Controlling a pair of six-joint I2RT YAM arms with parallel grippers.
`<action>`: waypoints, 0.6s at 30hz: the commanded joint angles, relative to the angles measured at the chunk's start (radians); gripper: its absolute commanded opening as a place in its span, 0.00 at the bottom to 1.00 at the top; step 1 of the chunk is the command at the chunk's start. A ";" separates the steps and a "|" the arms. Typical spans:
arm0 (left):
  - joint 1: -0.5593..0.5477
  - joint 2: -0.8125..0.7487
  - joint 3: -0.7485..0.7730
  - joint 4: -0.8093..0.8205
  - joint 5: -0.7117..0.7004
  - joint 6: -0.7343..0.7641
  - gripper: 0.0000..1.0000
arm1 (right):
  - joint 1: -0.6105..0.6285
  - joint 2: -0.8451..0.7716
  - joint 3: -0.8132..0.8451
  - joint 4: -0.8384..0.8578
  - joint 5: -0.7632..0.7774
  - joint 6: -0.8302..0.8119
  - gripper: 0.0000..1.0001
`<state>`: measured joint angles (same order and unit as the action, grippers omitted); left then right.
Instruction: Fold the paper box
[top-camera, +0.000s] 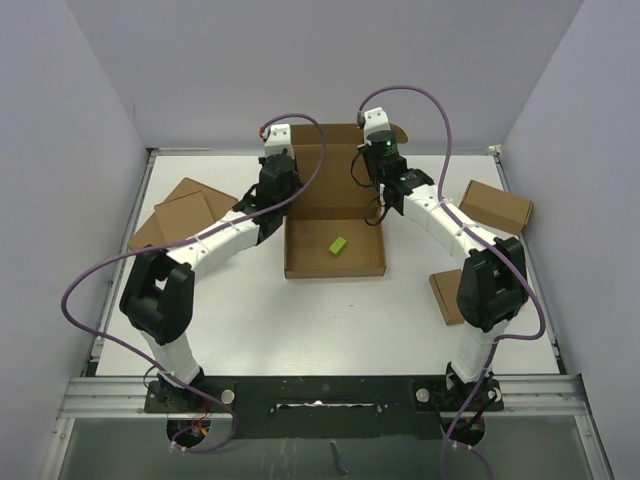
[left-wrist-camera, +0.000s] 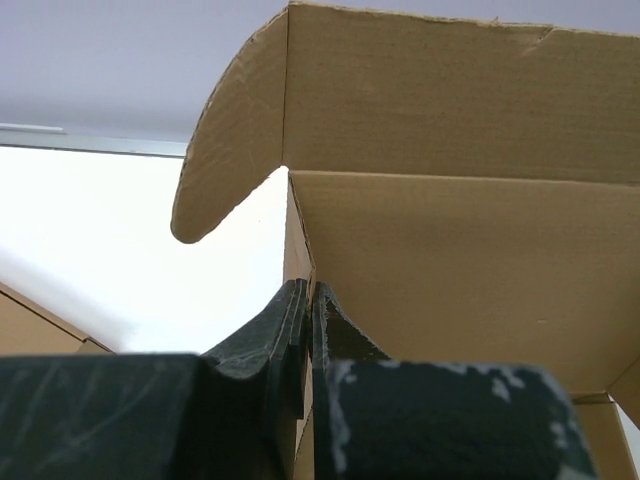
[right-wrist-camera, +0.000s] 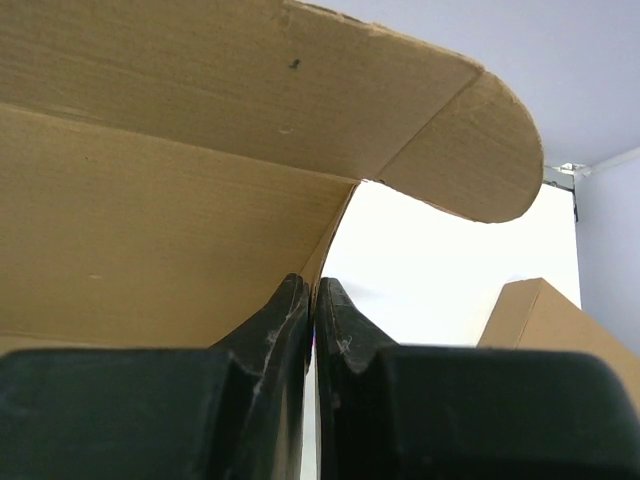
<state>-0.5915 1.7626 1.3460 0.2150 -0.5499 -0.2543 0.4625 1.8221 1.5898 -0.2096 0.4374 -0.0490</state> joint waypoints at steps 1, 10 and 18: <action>-0.035 0.011 -0.010 0.268 0.090 0.000 0.00 | 0.044 -0.066 0.002 0.087 -0.120 0.011 0.00; 0.030 0.035 -0.074 0.457 0.195 0.024 0.00 | 0.051 -0.055 0.008 0.255 -0.184 -0.101 0.00; 0.064 0.066 -0.097 0.544 0.288 0.048 0.00 | 0.049 0.004 0.013 0.349 -0.213 -0.157 0.01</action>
<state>-0.5018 1.8091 1.2514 0.5587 -0.4347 -0.1974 0.4629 1.8225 1.5875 0.0048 0.3676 -0.1818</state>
